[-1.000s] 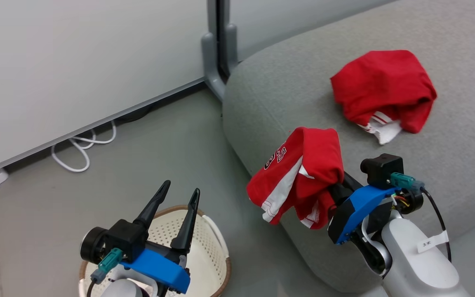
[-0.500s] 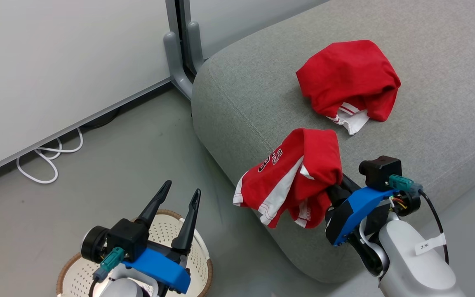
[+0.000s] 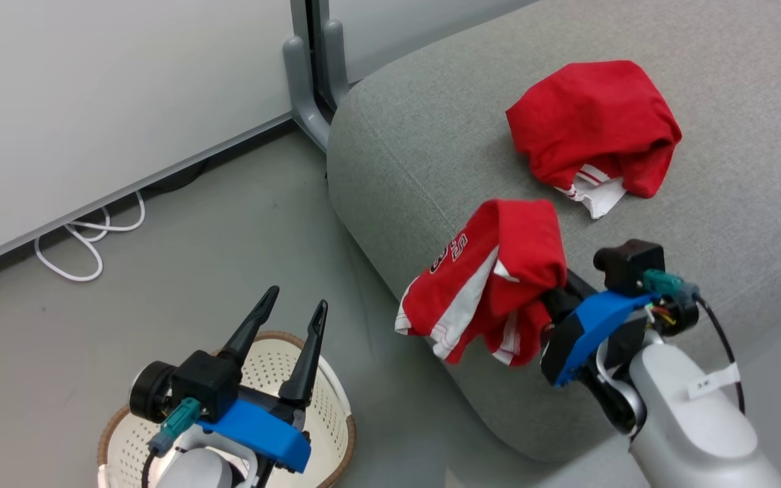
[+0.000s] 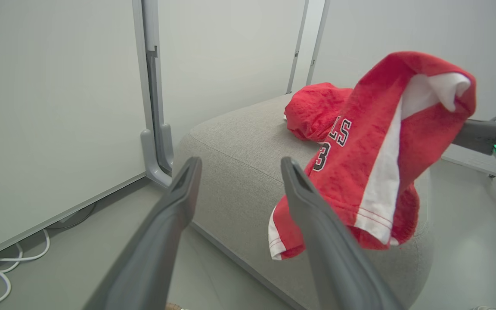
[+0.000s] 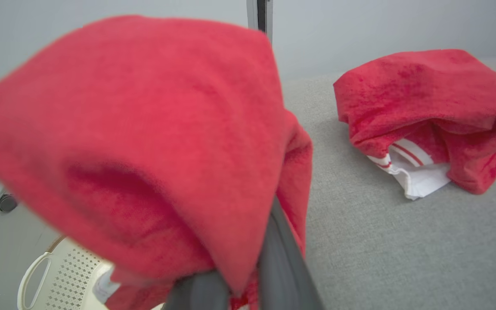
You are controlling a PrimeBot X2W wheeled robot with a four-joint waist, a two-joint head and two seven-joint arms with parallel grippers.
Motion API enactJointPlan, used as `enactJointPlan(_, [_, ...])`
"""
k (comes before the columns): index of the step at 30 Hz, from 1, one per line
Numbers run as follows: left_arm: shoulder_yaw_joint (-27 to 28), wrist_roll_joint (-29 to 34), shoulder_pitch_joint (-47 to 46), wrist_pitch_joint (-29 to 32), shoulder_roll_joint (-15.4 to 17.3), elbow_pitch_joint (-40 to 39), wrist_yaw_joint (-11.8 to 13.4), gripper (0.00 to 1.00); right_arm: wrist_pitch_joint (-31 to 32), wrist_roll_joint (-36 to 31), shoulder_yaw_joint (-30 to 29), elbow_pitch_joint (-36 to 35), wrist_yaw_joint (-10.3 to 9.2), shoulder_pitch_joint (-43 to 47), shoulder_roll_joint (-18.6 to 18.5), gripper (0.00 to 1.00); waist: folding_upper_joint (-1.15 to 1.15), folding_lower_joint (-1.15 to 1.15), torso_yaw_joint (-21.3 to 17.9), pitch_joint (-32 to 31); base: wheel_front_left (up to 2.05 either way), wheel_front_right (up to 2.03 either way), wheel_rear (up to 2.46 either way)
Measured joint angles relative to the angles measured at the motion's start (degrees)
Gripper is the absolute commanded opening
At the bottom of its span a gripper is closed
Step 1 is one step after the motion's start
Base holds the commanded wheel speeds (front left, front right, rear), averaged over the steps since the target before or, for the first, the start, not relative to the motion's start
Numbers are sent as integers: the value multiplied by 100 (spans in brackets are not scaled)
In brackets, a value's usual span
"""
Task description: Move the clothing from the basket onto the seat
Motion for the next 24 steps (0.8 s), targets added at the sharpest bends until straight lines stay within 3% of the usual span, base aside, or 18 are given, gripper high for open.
enactJointPlan(8, [-91,47,-177,0,64,-112,0,100,382,-22,-348,35,1,-1230,-519,0,0,0,159,383,0,0,0])
enactJointPlan(17, [-343,147,-811,0,472,-402,0,100,662,80,-1757,242,1,-2771,-1188,0,0,1,454,1226,0,0,0])
enactJointPlan(24, [-654,238,-1340,0,734,-681,-1,100,656,0,-2799,266,0,-3465,-1708,0,0,1,747,2029,0,0,0])
